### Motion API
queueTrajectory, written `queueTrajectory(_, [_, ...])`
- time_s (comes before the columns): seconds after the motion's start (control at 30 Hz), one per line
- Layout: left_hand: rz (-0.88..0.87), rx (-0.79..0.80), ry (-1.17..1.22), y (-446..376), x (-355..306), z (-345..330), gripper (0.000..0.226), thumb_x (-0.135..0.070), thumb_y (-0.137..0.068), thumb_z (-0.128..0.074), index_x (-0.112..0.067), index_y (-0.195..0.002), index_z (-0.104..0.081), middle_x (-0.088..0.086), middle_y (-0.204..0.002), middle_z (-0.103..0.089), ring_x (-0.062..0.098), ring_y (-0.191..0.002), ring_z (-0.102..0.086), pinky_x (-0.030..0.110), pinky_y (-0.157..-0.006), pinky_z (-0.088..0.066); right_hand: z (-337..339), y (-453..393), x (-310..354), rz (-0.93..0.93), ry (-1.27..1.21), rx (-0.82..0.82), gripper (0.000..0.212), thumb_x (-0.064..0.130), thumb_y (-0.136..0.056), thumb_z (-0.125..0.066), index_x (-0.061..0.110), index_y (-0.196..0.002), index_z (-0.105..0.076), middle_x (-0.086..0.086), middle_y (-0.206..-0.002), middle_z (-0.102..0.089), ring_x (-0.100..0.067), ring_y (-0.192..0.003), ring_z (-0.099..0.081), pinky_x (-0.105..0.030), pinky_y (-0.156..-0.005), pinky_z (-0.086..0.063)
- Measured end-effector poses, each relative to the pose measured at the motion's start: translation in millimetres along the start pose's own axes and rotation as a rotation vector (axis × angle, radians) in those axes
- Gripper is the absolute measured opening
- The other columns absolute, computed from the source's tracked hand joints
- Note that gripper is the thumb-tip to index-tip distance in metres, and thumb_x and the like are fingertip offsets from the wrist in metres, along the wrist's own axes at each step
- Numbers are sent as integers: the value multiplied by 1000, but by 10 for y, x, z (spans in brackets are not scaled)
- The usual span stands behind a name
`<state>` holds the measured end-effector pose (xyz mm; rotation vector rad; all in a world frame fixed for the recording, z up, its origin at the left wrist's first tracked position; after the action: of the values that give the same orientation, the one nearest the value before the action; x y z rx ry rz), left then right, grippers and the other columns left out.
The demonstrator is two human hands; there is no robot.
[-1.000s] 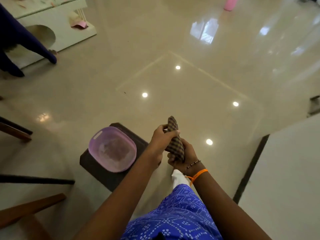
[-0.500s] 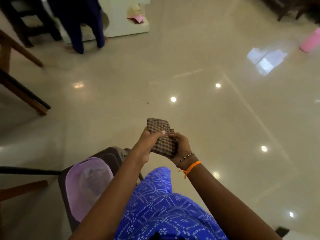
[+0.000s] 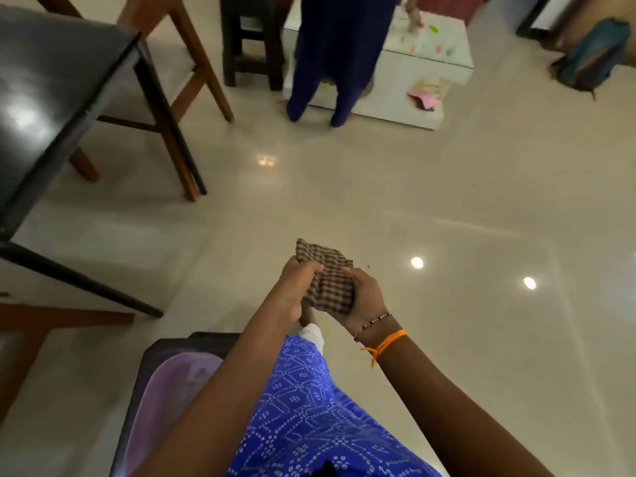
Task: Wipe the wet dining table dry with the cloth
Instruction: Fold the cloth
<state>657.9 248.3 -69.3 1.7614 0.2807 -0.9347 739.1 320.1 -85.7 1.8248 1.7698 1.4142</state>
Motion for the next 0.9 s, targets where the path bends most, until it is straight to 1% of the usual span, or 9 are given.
queueTrajectory(0.13, [4, -114, 53, -639, -517, 298, 35, 4, -85, -39, -6, -113, -57, 10, -94, -64, 23, -75, -61, 27, -58, -49, -564, -796, 334, -69, 208, 9, 29, 14, -96, -36, 2, -114, -55, -17, -108, -60, -28, -92, -58, -46, -98, -42])
queueTrajectory(0.2, [4, -176, 76, -865, -755, 489, 36, 4, -87, -37, -6, -116, -56, 14, -105, -63, 25, -82, -59, 30, -67, -49, -868, -1126, 416, -125, 311, 40, 29, 9, -97, -34, 1, -120, -50, -18, -113, -57, -30, -93, -57, -49, -102, -39])
queueTrajectory(0.3, [10, -264, 159, -1154, -1123, 809, 33, 0, -91, -35, -5, -119, -53, 14, -118, -60, 27, -98, -59, 34, -76, -50, -1398, -1563, 593, -132, 466, 143, 30, 0, -95, -34, 0, -122, -49, -18, -111, -58, -32, -92, -57, -50, -97, -42])
queueTrajectory(0.4, [-16, -337, 273, -1303, -1425, 1191, 30, 1, -92, -34, -10, -101, -60, 10, -104, -64, 23, -86, -62, 29, -63, -51, -1935, -1909, 652, -148, 605, 195, 33, -5, -94, -39, -4, -125, -48, -21, -114, -59, -28, -87, -60, -40, -81, -50])
queueTrajectory(0.5, [-45, -379, 374, -1312, -1597, 1535, 35, 6, -89, -35, -19, -84, -60, 5, -91, -64, 17, -80, -62, 28, -62, -51, -2350, -2146, 559, -196, 716, 233, 37, -7, -92, -43, -7, -129, -46, -24, -126, -54, -32, -98, -58, -38, -76, -51])
queueTrajectory(0.57, [-61, -428, 450, -1293, -1616, 1751, 32, 8, -88, -39, -16, -89, -60, 7, -96, -64, 19, -84, -61, 30, -68, -51, -2601, -2268, 467, -216, 780, 277, 37, -10, -90, -45, -6, -127, -47, -23, -121, -56, -32, -101, -56, -37, -74, -51])
queueTrajectory(0.63, [-78, -499, 586, -1225, -1568, 1969, 26, 7, -87, -46, -9, -103, -59, 12, -104, -63, 24, -90, -61, 32, -73, -51, -2836, -2361, 296, -259, 857, 338, 37, -14, -88, -44, -5, -124, -48, -19, -111, -59, -31, -93, -58, -38, -76, -50])
queueTrajectory(0.73, [-84, -606, 786, -1113, -1416, 2220, 31, 5, -87, -49, -2, -116, -55, 16, -109, -63, 27, -93, -61, 35, -75, -52, -3122, -2464, -5, -342, 998, 425, 42, -19, -84, -42, -5, -123, -50, -19, -106, -59, -31, -95, -56, -40, -80, -49])
queueTrajectory(0.9, [-41, -841, 1040, -855, -1145, 2561, 38, 10, -84, -40, -4, -117, -53, 18, -113, -62, 28, -92, -60, 35, -67, -52, -3506, -2450, -585, -494, 1289, 578, 47, -20, -80, -41, -4, -124, -52, -20, -107, -58, -30, -94, -57, -35, -73, -49])
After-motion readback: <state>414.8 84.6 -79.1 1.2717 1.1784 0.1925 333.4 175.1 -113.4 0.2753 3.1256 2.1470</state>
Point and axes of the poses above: each hand's wrist, its own y-axis away from the middle knuckle, its own z-axis out of the back of the hand, x = y × z, the point moved 5 cm from there along -y, towards the middle knuckle
